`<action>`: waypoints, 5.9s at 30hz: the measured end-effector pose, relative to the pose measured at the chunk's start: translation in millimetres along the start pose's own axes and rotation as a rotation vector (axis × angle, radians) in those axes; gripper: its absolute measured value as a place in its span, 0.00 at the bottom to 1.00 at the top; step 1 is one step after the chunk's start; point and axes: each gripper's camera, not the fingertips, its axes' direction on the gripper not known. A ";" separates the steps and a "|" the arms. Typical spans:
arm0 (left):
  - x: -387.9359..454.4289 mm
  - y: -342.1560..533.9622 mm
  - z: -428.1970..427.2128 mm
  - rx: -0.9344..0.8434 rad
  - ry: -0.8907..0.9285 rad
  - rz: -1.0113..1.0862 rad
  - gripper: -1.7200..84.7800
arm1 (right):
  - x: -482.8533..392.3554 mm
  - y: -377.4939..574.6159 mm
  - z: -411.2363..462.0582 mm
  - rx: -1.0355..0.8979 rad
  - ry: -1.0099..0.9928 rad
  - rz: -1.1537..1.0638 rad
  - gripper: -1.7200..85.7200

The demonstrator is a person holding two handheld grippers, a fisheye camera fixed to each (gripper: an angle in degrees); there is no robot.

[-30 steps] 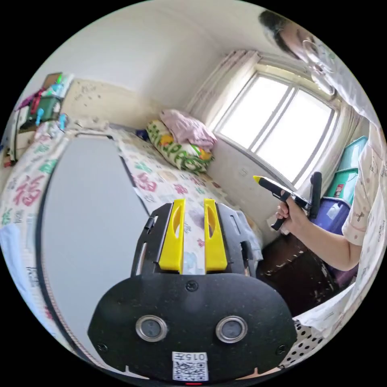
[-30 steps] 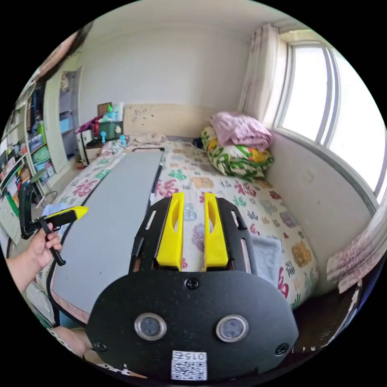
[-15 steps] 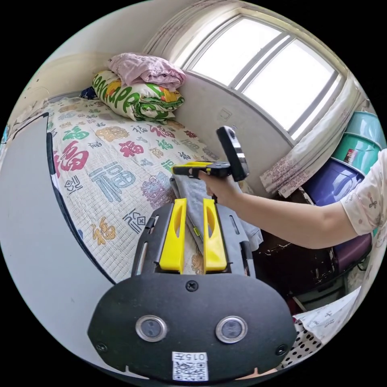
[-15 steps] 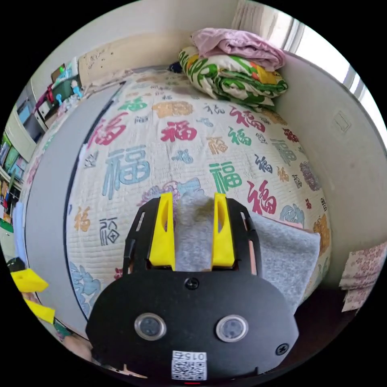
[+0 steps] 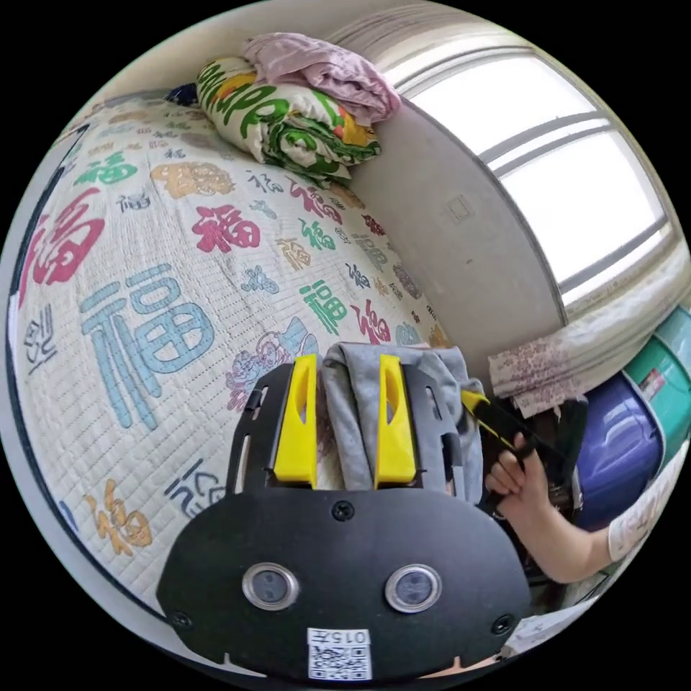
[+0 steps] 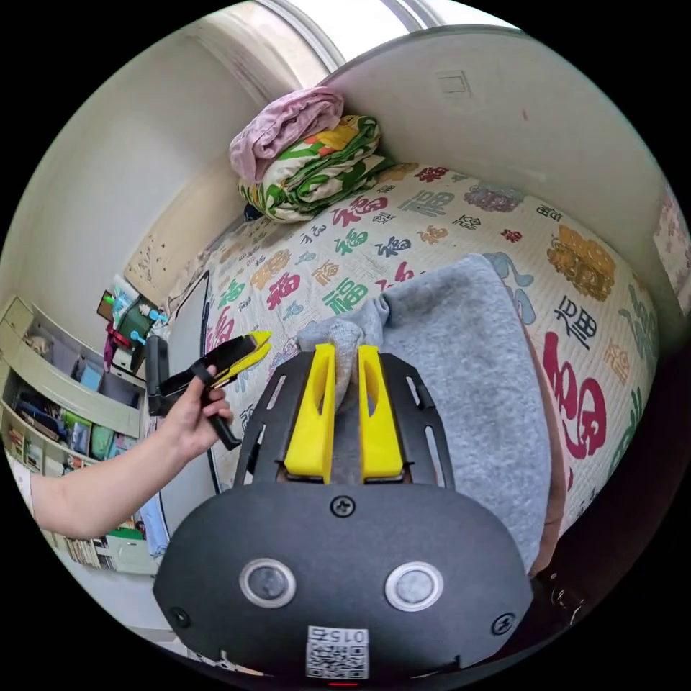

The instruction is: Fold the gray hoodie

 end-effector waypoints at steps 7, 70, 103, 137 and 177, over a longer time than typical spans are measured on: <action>2.2 -36.0 75.8 -0.108 0.025 -0.042 0.12 | -23.3 49.5 -152.0 0.084 -0.052 0.067 0.09; 503.4 -1.7 -660.9 0.391 -0.584 -0.416 0.09 | -372.6 111.3 -65.9 -0.239 -0.389 -0.251 0.09; 710.3 118.0 -696.7 0.240 -0.537 -0.235 0.12 | -49.5 30.9 282.0 -0.840 0.119 -0.887 0.11; 850.4 315.1 -830.5 0.651 -0.492 -0.100 0.09 | 327.8 404.3 -291.2 1.546 -1.014 -0.643 0.01; 893.1 336.7 -830.2 0.843 -0.351 -0.076 0.01 | 354.6 -80.2 264.0 0.369 0.135 -0.830 0.01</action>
